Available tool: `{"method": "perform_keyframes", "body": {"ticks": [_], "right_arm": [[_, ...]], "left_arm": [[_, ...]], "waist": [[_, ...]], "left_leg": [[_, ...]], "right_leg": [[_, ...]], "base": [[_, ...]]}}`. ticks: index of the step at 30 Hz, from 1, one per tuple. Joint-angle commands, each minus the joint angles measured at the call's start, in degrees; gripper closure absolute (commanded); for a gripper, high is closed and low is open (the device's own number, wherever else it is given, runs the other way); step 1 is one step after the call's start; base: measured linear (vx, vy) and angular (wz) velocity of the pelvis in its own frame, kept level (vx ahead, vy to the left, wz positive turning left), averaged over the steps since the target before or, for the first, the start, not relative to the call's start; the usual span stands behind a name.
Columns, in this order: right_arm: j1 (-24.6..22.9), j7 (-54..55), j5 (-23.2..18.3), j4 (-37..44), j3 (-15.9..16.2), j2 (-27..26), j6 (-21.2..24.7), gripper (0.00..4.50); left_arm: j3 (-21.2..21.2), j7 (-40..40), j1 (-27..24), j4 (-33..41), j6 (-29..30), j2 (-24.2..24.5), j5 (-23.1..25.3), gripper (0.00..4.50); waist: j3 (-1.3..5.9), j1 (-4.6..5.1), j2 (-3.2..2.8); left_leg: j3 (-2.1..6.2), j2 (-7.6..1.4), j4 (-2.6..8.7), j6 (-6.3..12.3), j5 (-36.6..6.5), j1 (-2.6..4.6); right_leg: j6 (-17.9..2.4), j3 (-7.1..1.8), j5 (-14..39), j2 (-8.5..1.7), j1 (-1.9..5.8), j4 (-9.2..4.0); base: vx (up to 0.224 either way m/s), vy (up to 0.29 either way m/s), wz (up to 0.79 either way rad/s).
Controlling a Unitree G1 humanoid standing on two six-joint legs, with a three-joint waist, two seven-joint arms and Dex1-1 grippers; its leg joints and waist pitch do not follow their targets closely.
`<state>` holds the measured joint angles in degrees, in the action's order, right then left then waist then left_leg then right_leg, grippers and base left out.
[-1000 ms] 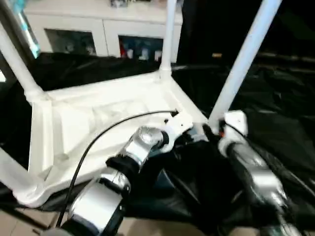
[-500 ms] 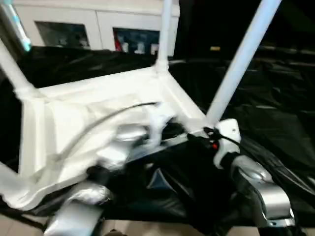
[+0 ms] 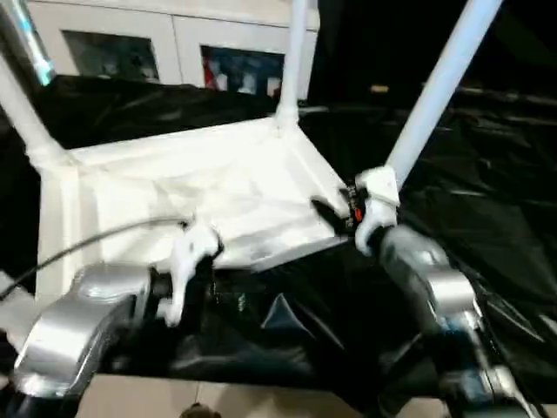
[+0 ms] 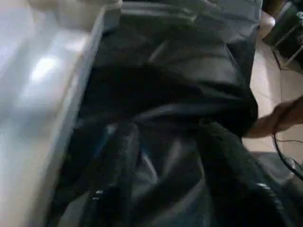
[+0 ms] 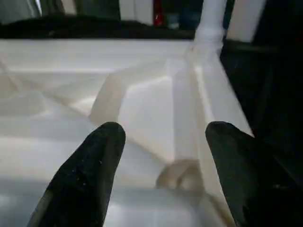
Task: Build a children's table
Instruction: Rotate leg to tighten
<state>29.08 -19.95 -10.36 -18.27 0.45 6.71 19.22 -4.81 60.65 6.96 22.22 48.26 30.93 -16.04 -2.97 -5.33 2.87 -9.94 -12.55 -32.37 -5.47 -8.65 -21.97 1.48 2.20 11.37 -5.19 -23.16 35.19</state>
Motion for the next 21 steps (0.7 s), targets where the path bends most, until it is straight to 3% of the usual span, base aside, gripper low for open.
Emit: {"method": "perform_keyframes", "body": {"ticks": [1, 5, 6, 10, 12, 16, 17, 20, 21], "right_arm": [[1.4, 1.7, 0.4, -3.1, -2.2, 0.4, -1.3, 1.38], [7.3, 5.0, 1.1, -13.5, -4.6, 0.9, -6.3, 1.38], [9.3, 6.0, 0.7, -17.3, -5.9, 1.5, -8.1, 1.38], [11.1, 6.9, 0.6, -21.3, -7.3, 2.9, -10.4, 1.38], [12.4, 8.3, 0.7, -24.5, -8.5, 4.3, -12.1, 1.38], [14.8, 10.7, 0.1, -30.4, -11.2, 7.3, -14.6, 1.38], [15.4, 11.2, 0.2, -31.9, -11.6, 8.2, -15.3, 1.38], [16.7, 12.1, 0.2, -35.0, -12.6, 10.4, -16.8, 1.38], [17.2, 12.5, 0.2, -36.3, -12.9, 11.6, -17.4, 1.38]], "left_arm": [[0.0, -1.3, -0.9, 2.1, 2.0, 1.1, 0.9, 1.97], [1.8, -7.0, -4.0, 3.5, 4.7, 3.4, 2.7, 1.83], [3.1, -7.7, -4.9, 4.5, 5.5, 3.7, 1.9, 1.51], [4.2, -7.1, -5.9, 6.1, 6.1, 4.1, 0.1, 1.4], [4.5, -6.9, -6.2, 7.0, 6.5, 4.2, -1.3, 1.09], [4.0, -5.8, -5.8, 7.6, 6.6, 4.3, -3.5, 0.95], [3.8, -5.3, -5.6, 7.7, 6.8, 4.5, -4.1, 0.81], [3.7, -4.1, -5.0, 7.7, 7.2, 5.0, -5.6, 0.59], [3.5, -3.3, -4.4, 7.3, 7.3, 5.4, -6.4, 0.35]], "waist": [[3.18, 0.27, -0.84], [3.34, 0.66, -0.74], [3.51, 0.45, -0.6], [3.74, 0.09, -0.86], [3.82, 0.03, -0.91], [3.69, -0.76, -1.04], [3.65, -1.0, -1.31], [3.56, -1.25, -1.06], [3.49, -1.38, -1.29]], "left_leg": [[-0.69, 0.08, 3.94, -2.8, -13.9, 1.31], [-0.67, 0.23, 3.6, -3.01, -14.1, 1.22], [-0.72, 0.2, 3.42, -2.93, -13.2, 1.32], [-0.7, 0.24, 3.16, -2.61, -11.4, 1.36], [-0.76, 0.39, 3.01, -2.53, -10.8, 1.31], [-0.98, 0.45, 2.81, -2.68, -13.0, 1.54], [-0.87, 0.45, 2.83, -3.09, -13.8, 1.48], [-0.84, 0.48, 2.81, -3.67, -16.3, 1.53], [-0.75, 0.51, 2.78, -3.78, -17.4, 1.4]], "right_leg": [[-8.6, -1.48, 7.4, -1.0, 2.07, -3.5], [-8.3, -1.44, 7.5, -0.93, 2.03, -3.37], [-8.7, -1.4, 5.8, -0.89, 2.03, -3.13], [-9.3, -1.26, 2.6, -0.8, 2.11, -2.71], [-9.8, -1.23, 1.2, -0.72, 2.2, -2.51], [-9.7, -1.29, 3.5, -0.61, 1.94, -2.79], [-9.5, -1.27, 4.7, -0.66, 1.93, -2.74], [-9.1, -1.17, 7.7, -0.67, 1.8, -2.99], [-8.6, -1.22, 9.0, -0.71, 1.78, -3.03]], "base": [[0.0, 0.0, 0.0], [0.0, 0.0, 0.0], [0.0, 0.0, 0.0], [0.0, 0.0, 0.0], [0.0, 0.0, 0.0], [0.0, 0.0, 0.0], [0.0, 0.0, 0.0], [0.0, 0.0, 0.0], [0.0, 0.0, 0.0]]}}
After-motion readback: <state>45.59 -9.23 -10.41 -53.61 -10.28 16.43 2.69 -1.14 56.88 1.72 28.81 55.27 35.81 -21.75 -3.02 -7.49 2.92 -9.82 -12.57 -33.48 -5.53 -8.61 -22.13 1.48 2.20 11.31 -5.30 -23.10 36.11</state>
